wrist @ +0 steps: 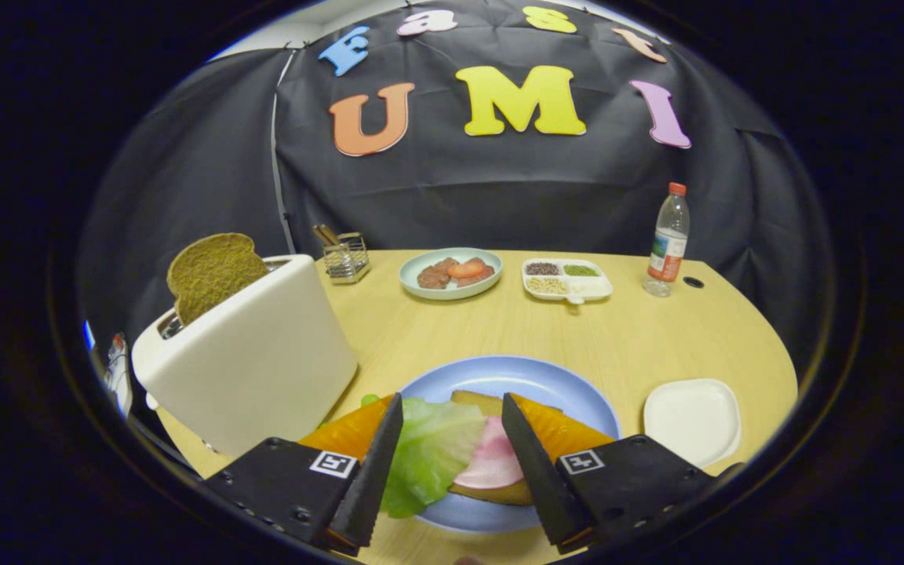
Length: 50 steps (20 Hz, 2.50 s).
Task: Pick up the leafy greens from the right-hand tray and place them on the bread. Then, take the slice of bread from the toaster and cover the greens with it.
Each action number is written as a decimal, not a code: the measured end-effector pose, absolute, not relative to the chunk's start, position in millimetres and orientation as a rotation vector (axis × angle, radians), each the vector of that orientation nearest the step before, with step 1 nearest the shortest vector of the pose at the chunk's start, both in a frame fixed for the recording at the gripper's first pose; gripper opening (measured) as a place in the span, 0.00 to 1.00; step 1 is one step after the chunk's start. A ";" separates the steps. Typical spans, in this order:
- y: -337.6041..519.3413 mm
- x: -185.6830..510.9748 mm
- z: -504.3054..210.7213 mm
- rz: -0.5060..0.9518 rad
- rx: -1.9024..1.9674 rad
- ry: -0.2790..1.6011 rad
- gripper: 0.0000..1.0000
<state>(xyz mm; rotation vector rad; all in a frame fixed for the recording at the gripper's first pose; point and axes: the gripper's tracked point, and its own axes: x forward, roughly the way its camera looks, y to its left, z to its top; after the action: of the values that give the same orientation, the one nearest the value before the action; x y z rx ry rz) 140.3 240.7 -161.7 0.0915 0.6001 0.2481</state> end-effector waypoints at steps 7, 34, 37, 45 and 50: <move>249.8 135.8 -184.5 0.272 0.131 0.681 0.32; 258.5 117.1 -30.1 0.133 0.068 0.263 0.98; 295.6 108.6 -7.4 0.160 0.083 0.241 0.98; 382.8 100.5 8.3 0.210 0.108 0.240 0.98; 412.6 112.7 -10.6 0.171 0.092 0.289 0.98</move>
<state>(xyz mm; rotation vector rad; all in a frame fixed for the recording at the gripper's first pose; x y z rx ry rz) 112.7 412.6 -10.6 0.0917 0.2887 0.1714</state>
